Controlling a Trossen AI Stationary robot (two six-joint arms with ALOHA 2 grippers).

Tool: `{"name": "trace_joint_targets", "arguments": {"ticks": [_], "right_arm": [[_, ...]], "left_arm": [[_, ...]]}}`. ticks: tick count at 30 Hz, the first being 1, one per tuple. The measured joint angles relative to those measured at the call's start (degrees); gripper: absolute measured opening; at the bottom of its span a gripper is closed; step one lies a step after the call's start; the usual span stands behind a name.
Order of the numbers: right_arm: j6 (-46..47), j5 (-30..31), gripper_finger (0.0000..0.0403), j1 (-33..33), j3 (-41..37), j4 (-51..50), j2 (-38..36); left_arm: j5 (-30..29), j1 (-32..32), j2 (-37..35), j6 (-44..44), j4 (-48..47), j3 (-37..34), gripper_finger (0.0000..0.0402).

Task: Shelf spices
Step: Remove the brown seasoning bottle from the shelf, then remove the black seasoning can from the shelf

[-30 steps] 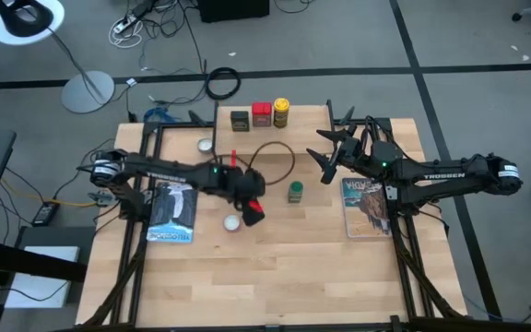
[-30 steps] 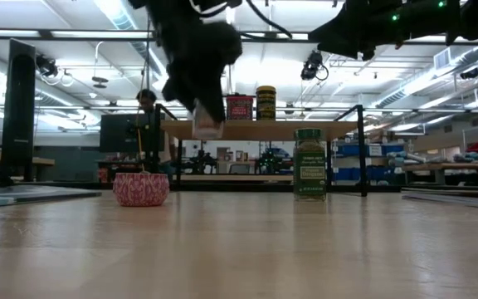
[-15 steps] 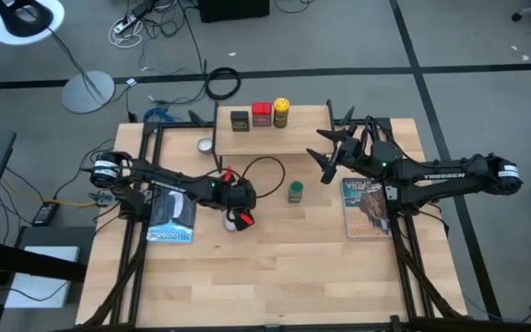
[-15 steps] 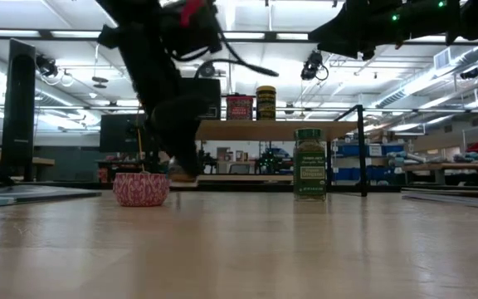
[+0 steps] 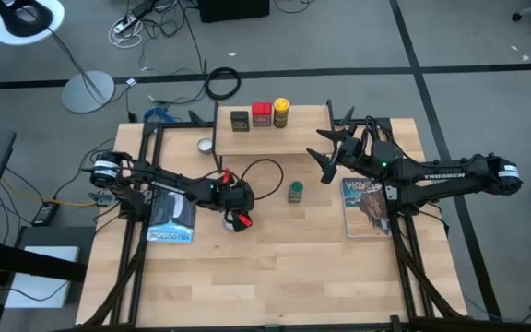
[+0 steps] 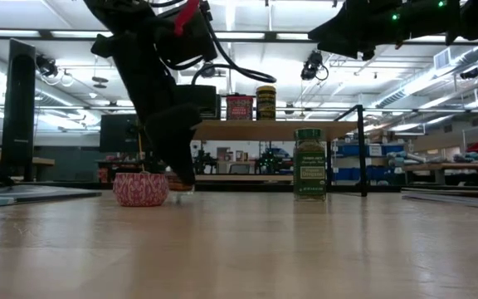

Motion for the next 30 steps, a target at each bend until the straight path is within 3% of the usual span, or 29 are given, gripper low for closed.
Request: {"name": "trace_joint_targets", "arguments": {"ticks": [6, 13, 18, 30], "right_arm": [[0.0, 0.0, 0.0307, 0.0, 0.0, 0.0, 0.0], [0.0, 0.0, 0.0307, 0.0, 0.0, 0.0, 0.0], [0.0, 0.0, 0.0307, 0.0, 0.0, 0.1, 0.0], [0.0, -0.2, 0.0307, 0.0, 0.0, -0.3, 0.0]], "left_arm": [[0.5, 0.0, 0.0, -0.4, 0.5, 0.0, 0.0282], [0.5, -0.6, -0.4, -2.5, -0.4, 2.7, 0.0293], [-0.3, -1.2, -1.3, 1.4, -7.3, 9.8, 0.0294], [-14.3, 5.4, -1.7, 23.5, -33.3, 34.7, 0.0295]]}}
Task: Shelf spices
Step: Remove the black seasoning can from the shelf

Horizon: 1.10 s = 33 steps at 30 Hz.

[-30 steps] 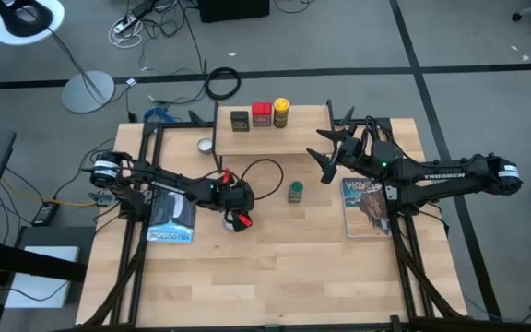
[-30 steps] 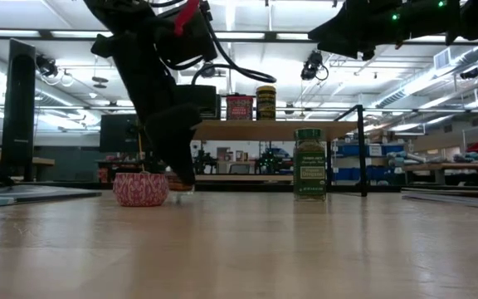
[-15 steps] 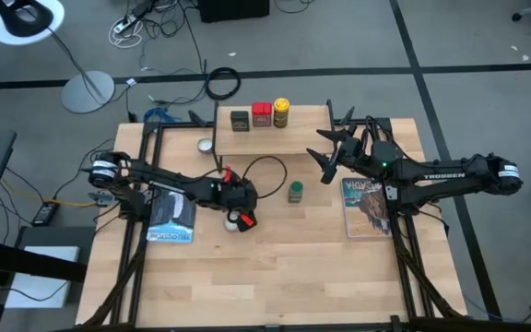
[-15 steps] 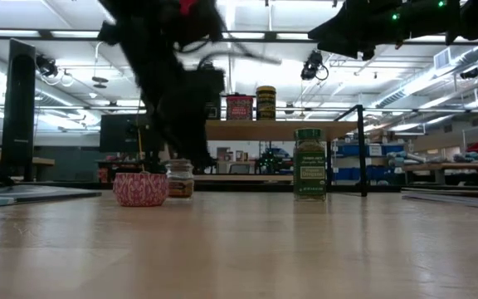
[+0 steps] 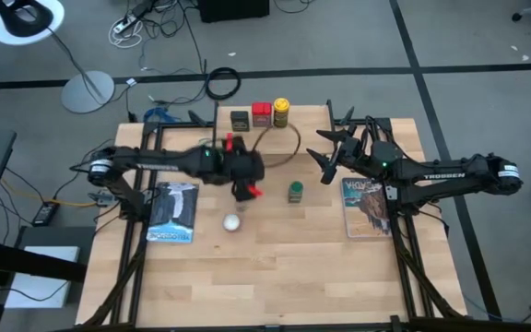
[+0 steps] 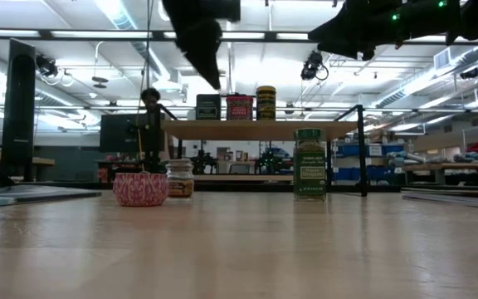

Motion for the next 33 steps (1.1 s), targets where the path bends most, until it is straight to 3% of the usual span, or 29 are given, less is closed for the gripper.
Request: {"name": "trace_joint_targets", "arguments": {"ticks": [6, 13, 21, 33], "right_arm": [[0.0, -0.4, 0.0307, 0.0, 0.0, -0.1, 0.0], [0.0, -0.5, 0.0307, 0.0, 0.0, -0.1, 0.0], [-0.2, -0.5, 0.0307, 0.0, 0.0, 0.0, 0.0], [-0.1, -0.7, 0.0307, 0.0, 0.0, 0.3, 0.0]], "left_arm": [[2.3, 11.0, 0.0, 10.4, -8.2, 9.4, 0.0306], [13.6, 23.0, 0.0, 21.0, -9.5, 13.9, 0.0330], [29.5, 30.9, 0.5, 27.2, -7.2, 13.8, 0.0339], [30.2, 33.9, 1.8, 30.5, -2.8, 10.3, 0.0341]]}}
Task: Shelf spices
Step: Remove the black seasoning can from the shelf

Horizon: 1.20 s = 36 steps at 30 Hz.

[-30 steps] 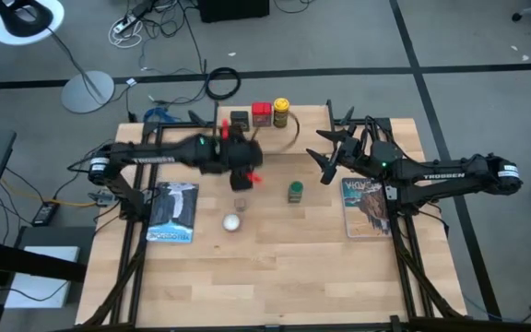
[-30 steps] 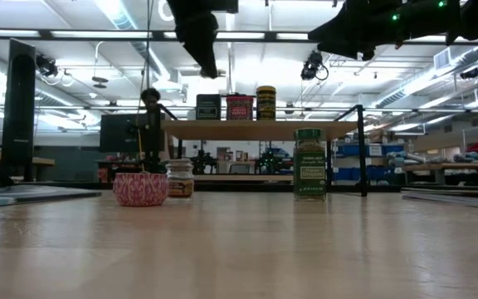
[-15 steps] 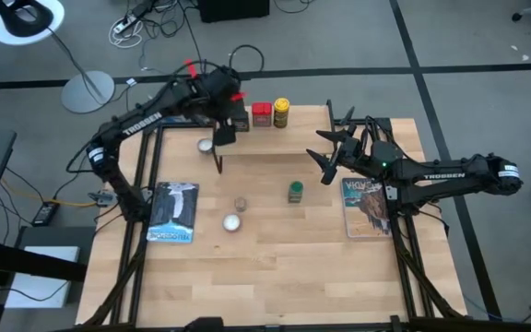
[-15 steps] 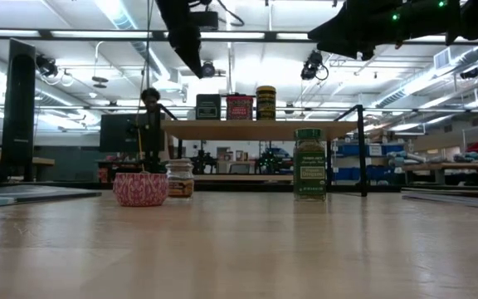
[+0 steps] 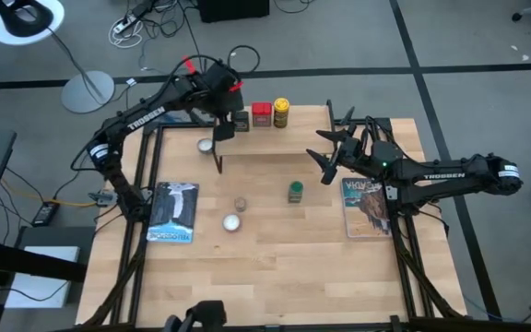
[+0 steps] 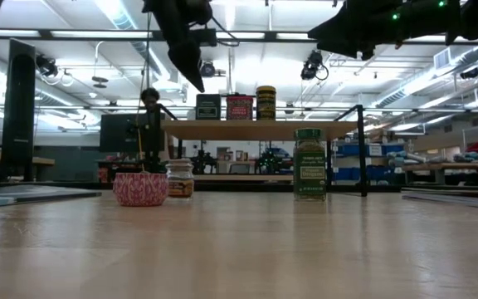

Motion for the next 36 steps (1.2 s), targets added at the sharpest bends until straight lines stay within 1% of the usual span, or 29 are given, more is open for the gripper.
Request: {"name": "trace_joint_targets", "arguments": {"ticks": [9, 12, 15, 17, 22, 24, 29, 31, 34, 36], "right_arm": [[0.5, -0.4, 0.0307, 0.0, 0.0, 0.1, 0.0], [0.5, -0.4, 0.0307, 0.0, 0.0, 0.0, 0.0], [0.4, -0.4, 0.0307, 0.0, 0.0, 0.0, 0.0], [0.3, -0.4, 0.0307, 0.0, 0.0, 0.0, 0.0], [0.2, -0.4, 0.0307, 0.0, 0.0, 0.0, 0.0], [0.1, -0.4, 0.0307, 0.0, 0.0, 0.0, 0.0], [0.2, -0.4, 0.0307, 0.0, 0.0, 0.0, 0.0], [0.2, -0.4, 0.0307, 0.0, 0.0, 0.0, 0.0], [0.2, -0.4, 0.0307, 0.0, 0.0, 0.0, 0.0], [0.2, -0.4, 0.0307, 0.0, 0.0, 0.0, 0.0]], "left_arm": [[0.9, 0.5, 5.3, 0.1, 1.1, -0.2, 0.0339], [0.9, 0.5, 6.9, 0.2, 1.0, -0.2, 0.0323], [1.0, 0.5, 7.2, 0.2, 1.1, -0.2, 0.0287], [1.0, 0.5, 7.1, 0.2, 1.6, -0.1, 0.0251], [0.8, 0.4, 7.0, 0.2, 0.5, 2.0, 0.0148], [0.5, 0.3, 7.0, -0.1, 0.0, 3.0, 0.0118], [0.8, -0.4, 7.0, -1.1, -3.6, 7.1, 0.0117], [1.6, -0.9, 7.0, -1.4, -7.6, 9.3, 0.0117], [4.0, -2.2, 7.0, -2.8, -12.9, 13.2, 0.0117], [7.4, -3.3, 7.0, -4.9, -16.8, 16.0, 0.0117]]}}
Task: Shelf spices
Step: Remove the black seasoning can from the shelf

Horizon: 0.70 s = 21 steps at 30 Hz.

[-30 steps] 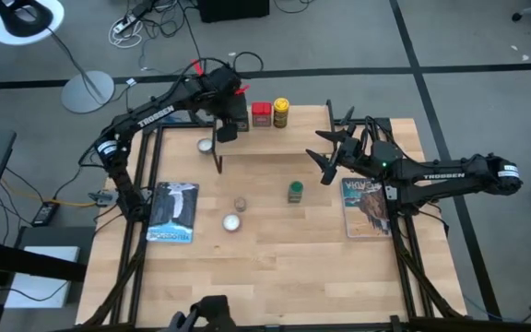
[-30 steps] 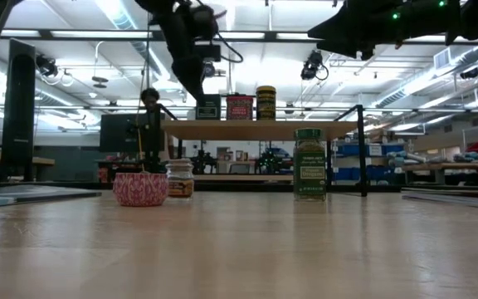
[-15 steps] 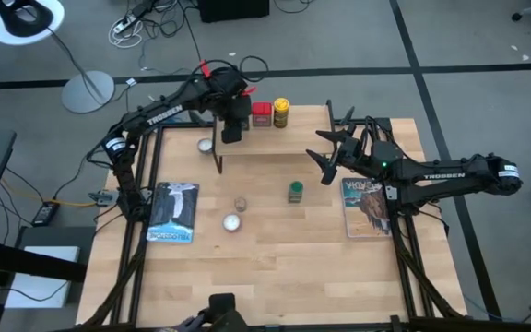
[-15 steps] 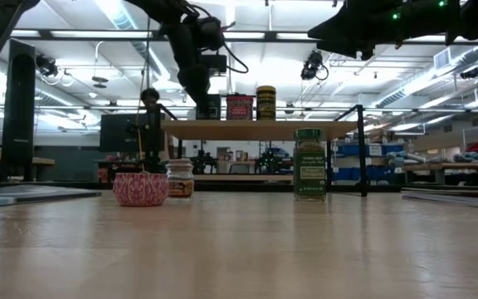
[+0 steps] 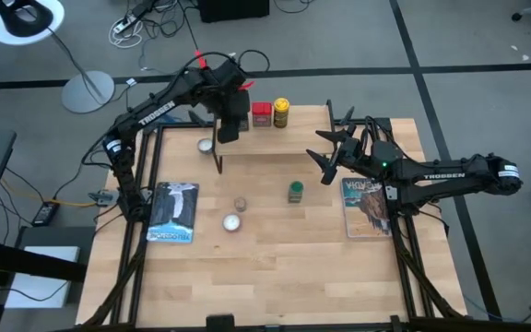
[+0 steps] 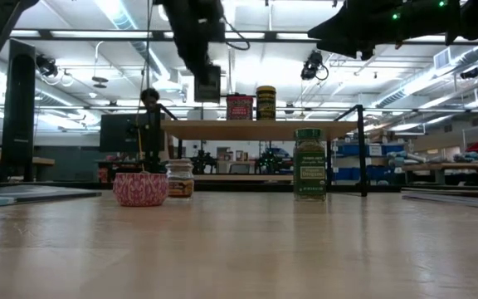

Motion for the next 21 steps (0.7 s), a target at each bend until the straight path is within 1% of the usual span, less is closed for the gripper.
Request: {"name": "trace_joint_targets", "arguments": {"ticks": [4, 7, 10, 12, 16, 19, 21], "right_arm": [[0.0, 0.0, 0.0307, 0.0, 0.0, 0.0, 0.0], [0.0, 0.0, 0.0307, 0.0, 0.0, 0.0, 0.0], [0.0, 0.0, 0.0307, 0.0, 0.0, 0.0, 0.0], [0.0, 0.0, 0.0307, 0.0, 0.0, 0.0, 0.0], [0.0, 0.0, 0.0307, 0.0, 0.0, 0.0, 0.0], [0.0, 0.0, 0.0307, 0.0, 0.0, 0.0, 0.0], [0.0, 0.0, 0.0307, 0.0, 0.0, 0.1, 0.0]], "left_arm": [[6.6, -3.9, -0.2, -4.3, -2.5, 3.5, 0.0117], [7.3, -8.4, -0.2, -7.1, -2.3, 3.9, 0.0117], [7.1, -13.5, -0.2, -9.6, -0.3, 2.6, 0.0117], [6.0, -16.9, -0.1, -12.3, 1.7, 1.1, 0.0117], [0.2, -22.6, -0.1, -19.9, 7.0, -3.6, 0.0117], [-4.0, -25.5, -0.1, -25.1, 11.2, -9.5, 0.0117], [-4.5, -27.0, -0.1, -26.9, 15.1, -14.5, 0.0117]]}}
